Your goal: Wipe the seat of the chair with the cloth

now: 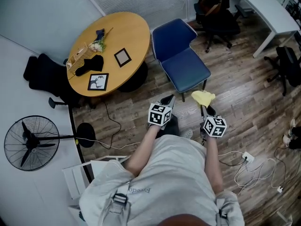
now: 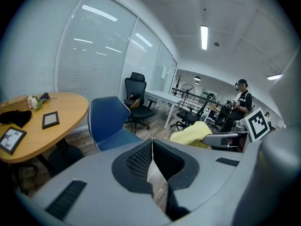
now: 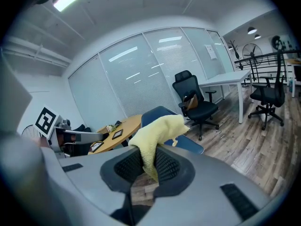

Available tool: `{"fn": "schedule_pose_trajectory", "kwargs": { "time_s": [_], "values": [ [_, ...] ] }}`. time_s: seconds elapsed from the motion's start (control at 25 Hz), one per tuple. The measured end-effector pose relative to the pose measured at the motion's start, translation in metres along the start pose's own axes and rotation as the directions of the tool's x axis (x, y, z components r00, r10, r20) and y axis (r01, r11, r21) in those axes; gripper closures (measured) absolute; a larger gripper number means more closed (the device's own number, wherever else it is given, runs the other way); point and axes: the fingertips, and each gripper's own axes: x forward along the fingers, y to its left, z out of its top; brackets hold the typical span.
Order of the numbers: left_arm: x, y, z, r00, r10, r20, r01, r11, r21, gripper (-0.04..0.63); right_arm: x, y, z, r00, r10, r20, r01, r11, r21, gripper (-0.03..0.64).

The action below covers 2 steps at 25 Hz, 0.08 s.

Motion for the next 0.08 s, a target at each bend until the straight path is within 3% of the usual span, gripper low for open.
{"fn": "schedule_pose_trajectory", "kwargs": {
  "time_s": [0.08],
  "values": [
    [-0.0025,-0.0001,-0.0061,1.0,0.007,-0.012,-0.007,1.0,-0.008,0.568,-0.0021,-0.0002,-0.0024,1.0,-0.003,0.004,0.003,1.0,0.0,0.546]
  ]
}}
